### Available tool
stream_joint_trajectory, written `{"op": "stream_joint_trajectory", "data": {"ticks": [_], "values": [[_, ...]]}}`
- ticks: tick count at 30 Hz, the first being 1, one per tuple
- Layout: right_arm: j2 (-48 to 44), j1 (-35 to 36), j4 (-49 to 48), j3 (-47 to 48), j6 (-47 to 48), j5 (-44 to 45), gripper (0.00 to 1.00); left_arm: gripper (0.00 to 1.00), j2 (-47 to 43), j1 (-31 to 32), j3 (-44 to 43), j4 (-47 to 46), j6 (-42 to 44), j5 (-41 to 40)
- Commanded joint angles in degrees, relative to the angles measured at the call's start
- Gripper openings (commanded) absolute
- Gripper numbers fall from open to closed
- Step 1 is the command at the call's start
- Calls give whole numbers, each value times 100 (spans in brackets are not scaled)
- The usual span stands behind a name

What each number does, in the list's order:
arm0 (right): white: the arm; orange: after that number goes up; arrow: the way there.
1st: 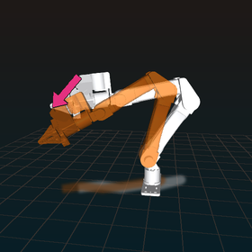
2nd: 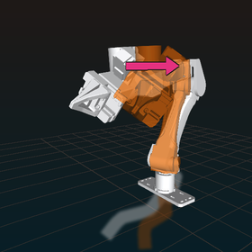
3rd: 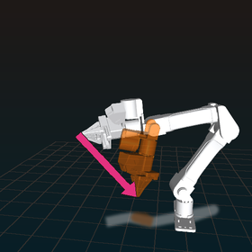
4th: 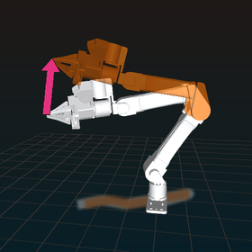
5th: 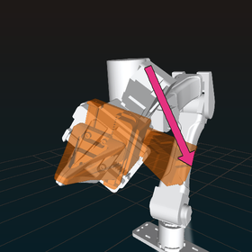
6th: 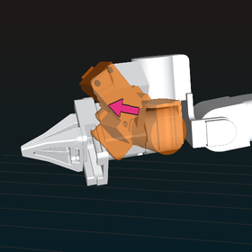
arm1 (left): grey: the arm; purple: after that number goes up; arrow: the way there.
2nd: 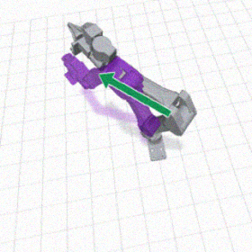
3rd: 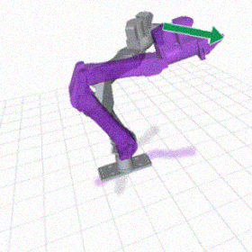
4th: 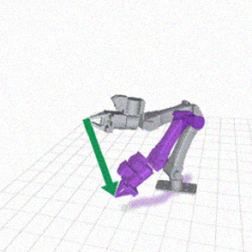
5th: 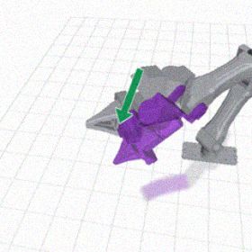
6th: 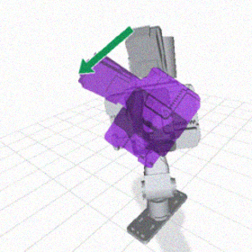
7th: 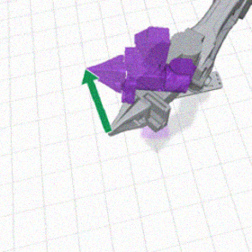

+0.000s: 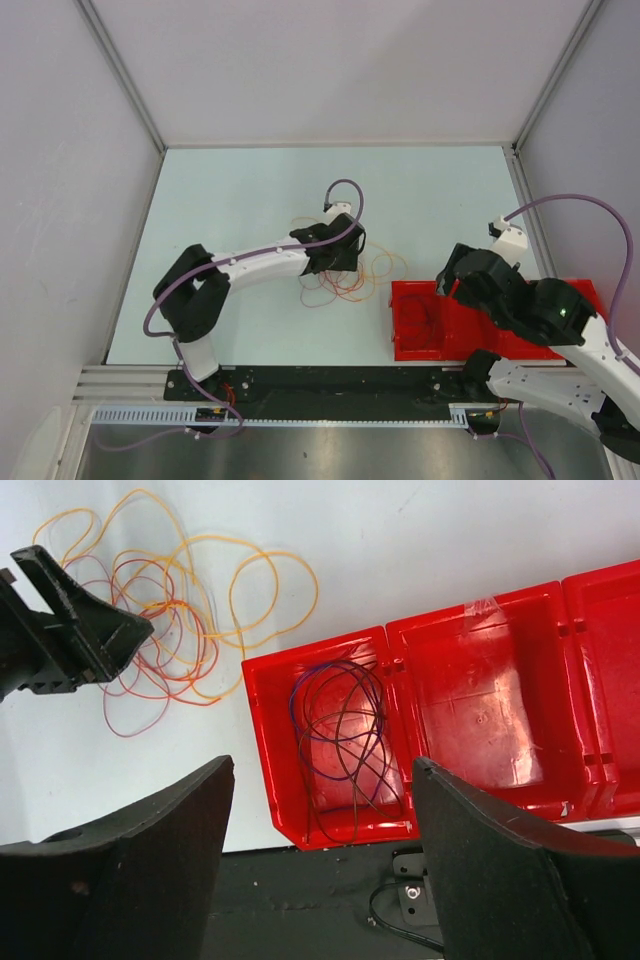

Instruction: Untangle the cables

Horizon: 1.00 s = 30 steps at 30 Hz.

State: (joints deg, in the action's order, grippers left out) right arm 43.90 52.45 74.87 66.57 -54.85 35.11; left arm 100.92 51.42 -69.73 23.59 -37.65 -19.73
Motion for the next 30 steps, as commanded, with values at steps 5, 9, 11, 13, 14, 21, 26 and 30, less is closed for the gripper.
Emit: {"op": "stream_joint_trajectory", "data": {"ticks": [5,9,11,13,14,21,26,30], "values": [[-101,37,-7,164,167,163,76,59,489,35,-602,347,-375,-629],[-162,29,1,155,220,145,76,46,551,35,-647,242,-375,-752],[-206,29,10,155,247,145,76,34,551,35,-673,233,-366,-822],[-233,29,36,146,255,154,76,18,595,35,-734,330,-348,-840],[-259,29,36,146,256,145,76,14,621,35,-787,373,-331,-875],[-355,29,54,129,256,127,76,0,358,35,-849,479,-182,-805],[-496,29,-130,129,457,-13,76,0,-432,61,-1112,778,257,-419],[-628,29,-595,129,703,-346,76,0,-1354,61,-1551,936,1064,380]]}}
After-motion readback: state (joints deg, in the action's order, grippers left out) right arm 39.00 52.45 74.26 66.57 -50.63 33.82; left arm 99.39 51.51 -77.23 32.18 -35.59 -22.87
